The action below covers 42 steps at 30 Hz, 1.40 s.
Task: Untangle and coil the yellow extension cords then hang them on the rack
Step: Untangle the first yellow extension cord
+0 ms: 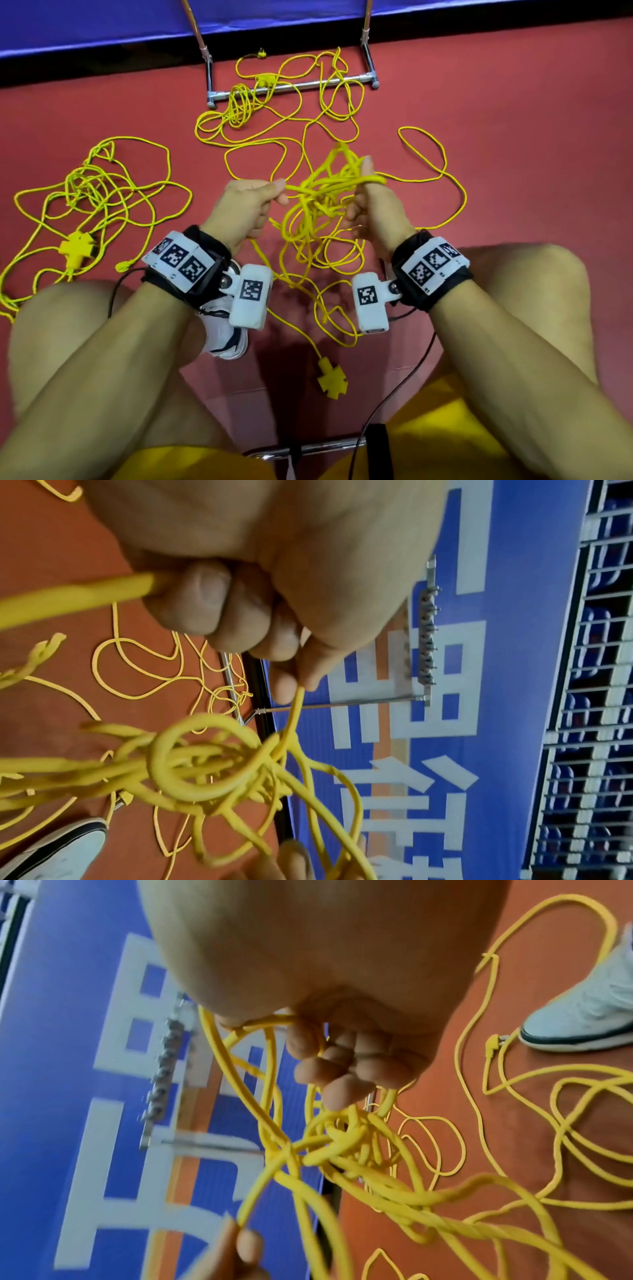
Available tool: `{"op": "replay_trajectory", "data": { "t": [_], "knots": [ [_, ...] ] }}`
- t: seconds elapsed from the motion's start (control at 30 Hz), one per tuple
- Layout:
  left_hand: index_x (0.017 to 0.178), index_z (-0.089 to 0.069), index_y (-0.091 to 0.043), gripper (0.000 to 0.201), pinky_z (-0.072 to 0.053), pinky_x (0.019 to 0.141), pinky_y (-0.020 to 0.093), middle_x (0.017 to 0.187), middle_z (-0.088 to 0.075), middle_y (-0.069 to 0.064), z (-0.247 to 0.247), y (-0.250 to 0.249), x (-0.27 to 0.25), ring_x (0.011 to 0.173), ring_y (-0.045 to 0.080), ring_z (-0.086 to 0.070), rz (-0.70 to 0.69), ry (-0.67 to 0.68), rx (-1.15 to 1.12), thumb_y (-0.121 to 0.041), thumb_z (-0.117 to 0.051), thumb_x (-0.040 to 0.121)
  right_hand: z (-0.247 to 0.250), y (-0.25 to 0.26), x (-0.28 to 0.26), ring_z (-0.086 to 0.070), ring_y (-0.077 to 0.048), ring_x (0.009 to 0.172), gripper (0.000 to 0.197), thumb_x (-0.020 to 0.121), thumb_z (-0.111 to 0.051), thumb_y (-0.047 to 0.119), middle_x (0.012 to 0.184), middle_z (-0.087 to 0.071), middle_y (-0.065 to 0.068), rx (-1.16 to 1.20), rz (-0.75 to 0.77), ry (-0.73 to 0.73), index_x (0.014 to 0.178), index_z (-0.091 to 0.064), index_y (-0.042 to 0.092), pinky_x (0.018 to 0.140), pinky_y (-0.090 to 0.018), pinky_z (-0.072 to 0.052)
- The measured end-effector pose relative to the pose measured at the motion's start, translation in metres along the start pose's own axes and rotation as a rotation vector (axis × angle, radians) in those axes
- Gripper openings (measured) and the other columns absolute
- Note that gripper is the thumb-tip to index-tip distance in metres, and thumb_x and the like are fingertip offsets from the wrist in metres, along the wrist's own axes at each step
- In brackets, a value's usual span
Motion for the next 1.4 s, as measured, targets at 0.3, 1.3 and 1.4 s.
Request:
{"op": "replay_trajectory", "data": {
  "t": [0.3,1.3,1.4],
  "knots": [
    [0.070,-0.049,-0.020,0.031,-0.052,0.065,0.031,0.091,-0.061,-0.001,-0.006,0.007,0.005,0.087,0.013,-0.063,0.026,-0.058,-0.251,-0.026,-0.056,0.100,0.002,0.008,-0.003,-0.065,-0.018,0.089,0.044,0.097,-0.042,0.060,0.108,-0.070,-0.010,-0.142,0.047,0.078,0.102,-0.066,0.024,0.055,-0.027,-0.053],
    [0.079,-0.046,-0.021,0.027,-0.029,0.047,0.024,0.059,-0.046,-0.003,0.018,-0.007,0.010,0.040,0.011,-0.036,-0.062,-0.203,-0.625,-0.027,-0.041,0.105,0.030,-0.005,0.006,-0.051,-0.014,0.054,0.047,0.063,-0.090,0.043,0.059,-0.062,-0.005,-0.215,0.250,-0.144,0.067,-0.065,0.003,0.054,-0.032,-0.041],
    [0.074,-0.045,-0.018,0.030,-0.031,0.043,0.022,0.055,-0.041,-0.003,0.044,-0.009,0.012,0.036,0.010,-0.034,-0.041,-0.394,-0.670,-0.017,-0.039,0.104,0.046,0.003,0.000,-0.049,-0.018,0.057,0.054,0.069,-0.087,0.037,0.061,-0.060,-0.014,-0.082,0.229,-0.212,0.077,-0.064,-0.012,0.058,-0.037,-0.042]
  ]
}}
Point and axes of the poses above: each hand's wrist, its own x-axis towards the middle knuckle, its own z-axis out of the back of the hand, y = z × x, the point moved 3 cm from there along x, towards the middle knuckle
